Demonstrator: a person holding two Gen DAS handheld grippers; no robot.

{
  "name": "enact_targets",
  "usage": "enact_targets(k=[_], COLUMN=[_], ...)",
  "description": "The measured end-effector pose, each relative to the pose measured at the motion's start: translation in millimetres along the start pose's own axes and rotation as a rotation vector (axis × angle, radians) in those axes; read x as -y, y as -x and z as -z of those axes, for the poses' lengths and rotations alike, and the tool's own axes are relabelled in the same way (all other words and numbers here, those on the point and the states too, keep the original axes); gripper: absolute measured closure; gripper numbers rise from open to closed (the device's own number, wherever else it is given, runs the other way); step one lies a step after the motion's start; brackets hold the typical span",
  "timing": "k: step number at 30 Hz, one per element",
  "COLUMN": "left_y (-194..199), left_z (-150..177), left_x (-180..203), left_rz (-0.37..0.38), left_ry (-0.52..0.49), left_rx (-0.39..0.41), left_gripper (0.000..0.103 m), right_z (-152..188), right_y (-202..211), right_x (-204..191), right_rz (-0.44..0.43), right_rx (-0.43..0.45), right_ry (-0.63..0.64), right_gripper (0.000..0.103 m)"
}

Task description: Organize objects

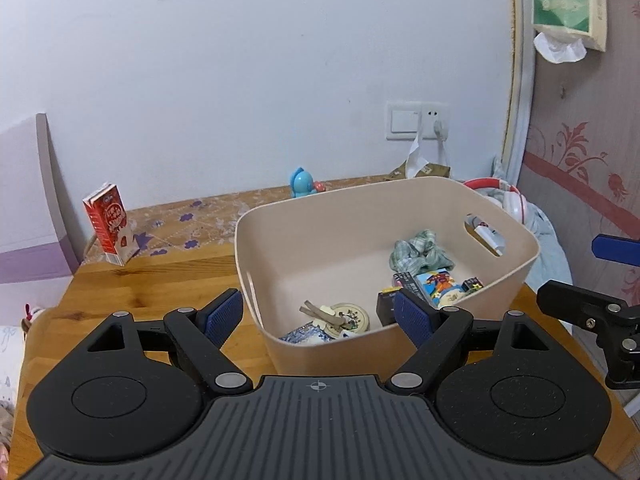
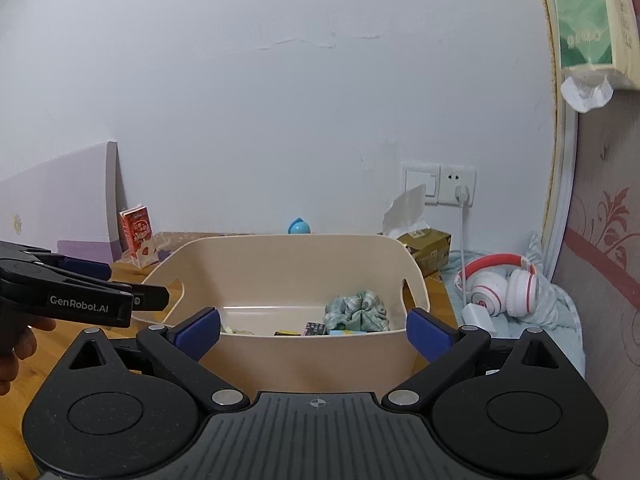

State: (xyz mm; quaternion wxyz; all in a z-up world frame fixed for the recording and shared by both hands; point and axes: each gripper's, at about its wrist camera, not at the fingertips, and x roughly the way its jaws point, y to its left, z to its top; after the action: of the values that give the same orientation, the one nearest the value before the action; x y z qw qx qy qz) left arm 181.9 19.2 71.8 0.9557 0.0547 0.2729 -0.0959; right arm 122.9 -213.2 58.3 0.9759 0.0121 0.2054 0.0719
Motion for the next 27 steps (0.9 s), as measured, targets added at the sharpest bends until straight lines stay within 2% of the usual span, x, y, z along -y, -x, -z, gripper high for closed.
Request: enact_targets(k=[5,24,27], left_y=[17.3,63.5,72.3], left_z=[2.8,29.2,32.8], left_x=[0.5,-5.9,-6.9], left_rz=[0.015,-0.031,-0.018], left_ry=[0.016,0.041,0.044], left_rx=[0.023,0.067,0.072], left_gripper=[0.019,0.019,0.017], right_z=[-0.2,10.6,12.6], right_y=[17.8,62.1,68.1], right_x=[-4.7,-15.7,-19.3], right_rz=[-0.002,-0.009,-0.006], right_rx=[0.026,0.041,0.039], right_ry=[0.004,-0.027,-0.025], right_gripper=[0.0,0.0,0.0])
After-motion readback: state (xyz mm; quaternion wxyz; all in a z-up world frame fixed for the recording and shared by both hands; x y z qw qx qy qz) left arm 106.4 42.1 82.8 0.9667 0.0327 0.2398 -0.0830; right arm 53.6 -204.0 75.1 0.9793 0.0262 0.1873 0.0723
